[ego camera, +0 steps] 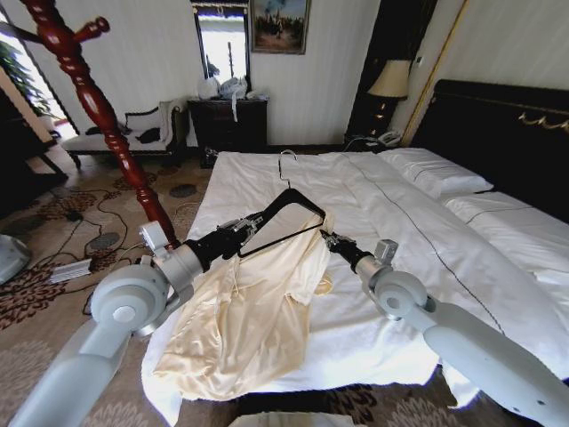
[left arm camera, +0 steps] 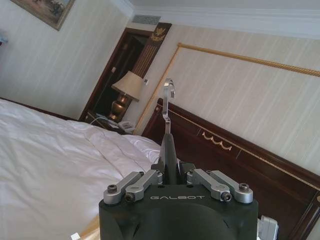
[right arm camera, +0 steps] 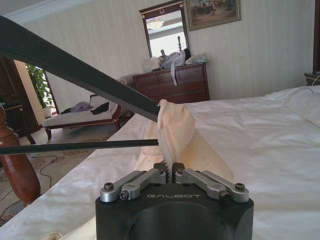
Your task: Pick up the clothes from the bed and hang them on the clothes hanger.
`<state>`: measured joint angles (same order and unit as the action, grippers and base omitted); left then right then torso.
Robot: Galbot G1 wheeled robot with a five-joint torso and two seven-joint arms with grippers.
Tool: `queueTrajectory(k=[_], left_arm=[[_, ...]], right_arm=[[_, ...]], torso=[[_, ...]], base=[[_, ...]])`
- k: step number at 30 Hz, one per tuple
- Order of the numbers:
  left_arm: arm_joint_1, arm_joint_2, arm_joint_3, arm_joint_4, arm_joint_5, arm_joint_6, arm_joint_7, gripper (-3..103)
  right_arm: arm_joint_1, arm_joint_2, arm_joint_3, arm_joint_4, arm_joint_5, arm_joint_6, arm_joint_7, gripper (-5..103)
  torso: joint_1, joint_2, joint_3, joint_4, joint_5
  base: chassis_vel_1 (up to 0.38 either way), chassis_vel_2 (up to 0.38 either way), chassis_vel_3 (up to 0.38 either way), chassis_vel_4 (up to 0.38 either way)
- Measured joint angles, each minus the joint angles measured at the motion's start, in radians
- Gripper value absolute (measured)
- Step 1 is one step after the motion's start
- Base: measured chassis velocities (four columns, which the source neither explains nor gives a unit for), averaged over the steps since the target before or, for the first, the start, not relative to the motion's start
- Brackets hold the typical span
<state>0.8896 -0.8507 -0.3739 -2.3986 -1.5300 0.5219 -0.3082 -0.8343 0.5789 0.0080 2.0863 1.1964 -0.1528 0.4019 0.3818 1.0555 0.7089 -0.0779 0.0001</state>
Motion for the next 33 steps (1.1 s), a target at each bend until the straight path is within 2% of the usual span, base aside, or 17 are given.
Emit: queueTrajectory(k=[12, 16, 20, 21, 23, 25, 29, 33], left_arm=[[0.023, 0.001, -0.009, -0.017, -0.002, -0.001, 0.001, 15], [0.043, -0.007, -0.009, -0.025, 0.000, -0.001, 0.001, 15], [0.100, -0.044, -0.006, -0.034, 0.038, 0.000, 0.012, 15], [0.100, -0.044, -0.006, -0.034, 0.038, 0.000, 0.012, 15], [0.118, -0.073, -0.004, -0.027, 0.063, 0.000, 0.019, 15], [0.120, -0.080, -0.003, -0.025, 0.066, 0.000, 0.019, 15], [0.097, -0.127, -0.004, 0.005, 0.082, -0.001, 0.031, 15], [0.085, -0.148, -0.022, 0.030, 0.094, -0.007, 0.040, 15]], right_arm=[[0.065, -0.036, 0.032, 0.001, -0.029, 0.017, -0.002, 2], [0.118, -0.048, 0.033, -0.012, -0.058, 0.032, -0.032, 2], [0.221, -0.059, 0.027, -0.035, -0.084, 0.092, -0.129, 2], [0.221, -0.059, 0.027, -0.035, -0.084, 0.092, -0.129, 2], [0.254, -0.061, 0.034, -0.023, -0.068, 0.155, -0.198, 2], [0.257, -0.063, 0.036, -0.016, -0.063, 0.170, -0.216, 2], [0.225, -0.082, 0.053, 0.066, -0.036, 0.254, -0.302, 2], [0.202, -0.083, 0.064, 0.120, -0.023, 0.296, -0.350, 2]], torso=[[0.000, 0.000, 0.000, 0.0000, 0.0000], [0.000, 0.000, 0.000, 0.0001, 0.0000], [0.000, 0.000, 0.000, 0.0003, 0.0000], [0.000, 0.000, 0.000, 0.0003, 0.0000], [0.000, 0.000, 0.000, 0.0004, -0.0002], [0.000, 0.000, 0.000, 0.0004, -0.0002], [0.000, 0.000, 0.000, -0.0002, -0.0001], [0.000, 0.000, 0.000, -0.0001, 0.0000]], base=[[0.000, 0.000, 0.000, 0.000], [0.000, 0.000, 0.000, 0.000], [0.000, 0.000, 0.000, 0.000], [0.000, 0.000, 0.000, 0.000], [0.000, 0.000, 0.000, 0.000], [0.000, 0.000, 0.000, 0.000], [0.000, 0.000, 0.000, 0.000], [0.000, 0.000, 0.000, 0.000]])
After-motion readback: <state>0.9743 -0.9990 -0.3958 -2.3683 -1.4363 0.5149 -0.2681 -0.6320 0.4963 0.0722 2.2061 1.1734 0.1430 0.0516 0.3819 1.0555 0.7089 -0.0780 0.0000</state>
